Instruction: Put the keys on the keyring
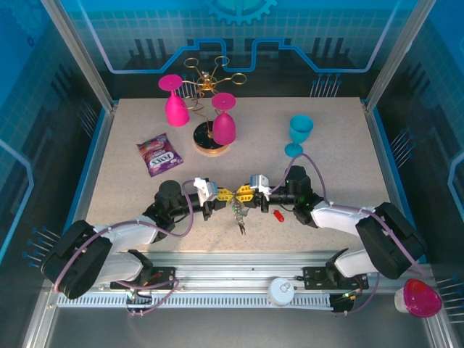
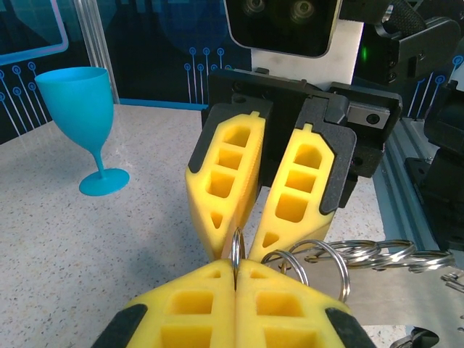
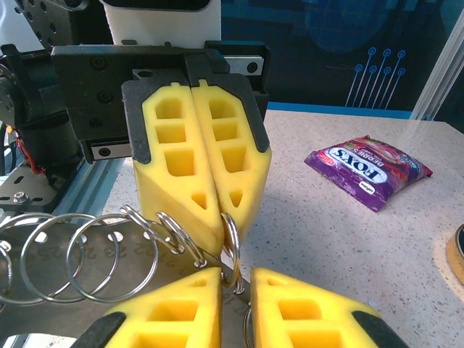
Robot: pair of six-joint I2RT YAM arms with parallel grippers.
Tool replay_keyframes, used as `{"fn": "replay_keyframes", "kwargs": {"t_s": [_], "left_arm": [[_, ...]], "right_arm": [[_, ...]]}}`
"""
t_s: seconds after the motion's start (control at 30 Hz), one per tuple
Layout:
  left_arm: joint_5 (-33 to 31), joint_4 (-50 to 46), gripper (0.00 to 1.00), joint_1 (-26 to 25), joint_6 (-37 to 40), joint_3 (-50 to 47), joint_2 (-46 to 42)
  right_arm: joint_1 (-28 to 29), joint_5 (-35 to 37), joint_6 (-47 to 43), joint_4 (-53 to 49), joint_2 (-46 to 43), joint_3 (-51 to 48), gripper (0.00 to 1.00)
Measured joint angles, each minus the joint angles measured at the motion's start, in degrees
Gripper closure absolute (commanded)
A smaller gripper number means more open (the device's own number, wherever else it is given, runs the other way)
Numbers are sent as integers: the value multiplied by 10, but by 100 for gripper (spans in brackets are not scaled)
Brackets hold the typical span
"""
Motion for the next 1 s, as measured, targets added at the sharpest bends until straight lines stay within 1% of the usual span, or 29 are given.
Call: {"fn": "replay_keyframes", "kwargs": {"t_s": [0.17, 0.27, 0.4, 0.43, 0.47, 0.5, 0.57, 0.7, 0.93, 1.0], "left_arm": [[1, -2, 100, 0, 7, 0, -1], [4, -2, 100, 0, 10, 0, -1], [4, -6, 100, 2, 13, 0, -1], [3, -7, 100, 2, 14, 0, -1], [3, -11, 97, 2, 14, 0, -2], [2, -16, 91, 2, 14, 0, -4], [-2, -35, 87, 1, 21, 3, -13], [-15, -122, 84, 1, 43, 27, -41], [-26, -299, 84, 1, 122, 101, -80], [-27, -340, 84, 1, 145, 116, -81]], "right_arm": [[0, -5, 0, 0, -3, -1, 84], [0, -11, 4, 6, -1, 0, 89], [-1, -22, 22, 24, 12, 0, 100], [-2, -24, 24, 26, 14, 0, 100], [-3, -25, 24, 26, 15, 0, 100], [-3, -26, 24, 23, 15, 0, 100], [-3, -27, 19, 7, 14, 4, 100], [-2, -18, -26, -98, -6, 38, 100], [18, 38, -136, -328, -31, 132, 100], [25, 52, -154, -371, -31, 151, 100]]}}
